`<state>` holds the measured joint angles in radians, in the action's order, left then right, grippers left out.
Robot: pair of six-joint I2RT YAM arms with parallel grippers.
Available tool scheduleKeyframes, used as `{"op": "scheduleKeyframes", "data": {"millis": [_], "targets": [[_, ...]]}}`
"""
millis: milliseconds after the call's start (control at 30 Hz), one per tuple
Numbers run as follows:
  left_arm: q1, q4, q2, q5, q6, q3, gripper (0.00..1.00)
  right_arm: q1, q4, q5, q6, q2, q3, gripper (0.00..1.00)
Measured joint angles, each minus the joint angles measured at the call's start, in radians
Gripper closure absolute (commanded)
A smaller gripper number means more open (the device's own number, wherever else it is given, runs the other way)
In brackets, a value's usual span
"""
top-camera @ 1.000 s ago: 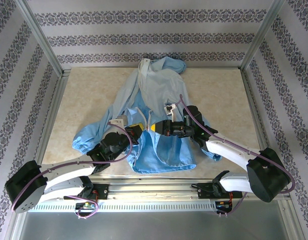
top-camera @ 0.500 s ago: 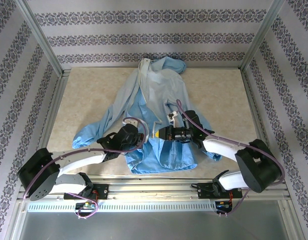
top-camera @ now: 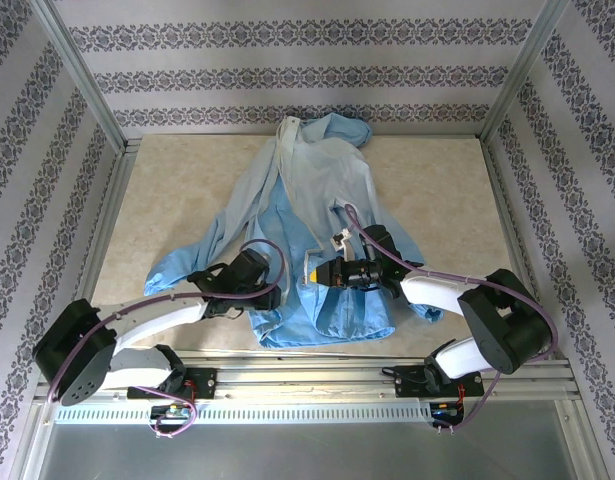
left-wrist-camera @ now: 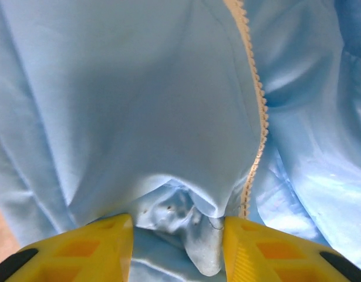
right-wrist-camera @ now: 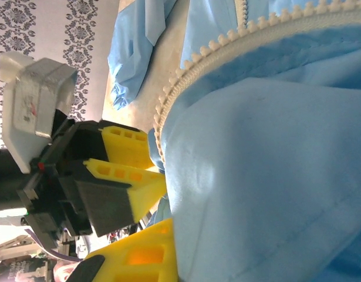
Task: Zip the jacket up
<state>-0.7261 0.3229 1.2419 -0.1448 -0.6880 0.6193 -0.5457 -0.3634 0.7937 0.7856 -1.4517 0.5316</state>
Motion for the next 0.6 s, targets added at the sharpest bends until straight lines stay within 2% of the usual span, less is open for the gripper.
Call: {"op": "scheduleKeyframes", "data": {"millis": [200, 367, 600], "targets": [[0.071, 0.109, -0.057, -0.095, -0.002, 0.076, 0.68, -0.006, 0.0, -0.012, 0.0, 0.003, 0.0, 1.0], [0.073, 0.153, -0.026, -0.166, 0.0, 0.151, 0.63, -0.02, 0.0, -0.029, -0.004, 0.011, 0.0, 1.0], [0.061, 0.199, 0.032, -0.205, -0.009, 0.164, 0.64, -0.029, 0.0, -0.043, -0.007, 0.011, 0.0, 1.0]]}}
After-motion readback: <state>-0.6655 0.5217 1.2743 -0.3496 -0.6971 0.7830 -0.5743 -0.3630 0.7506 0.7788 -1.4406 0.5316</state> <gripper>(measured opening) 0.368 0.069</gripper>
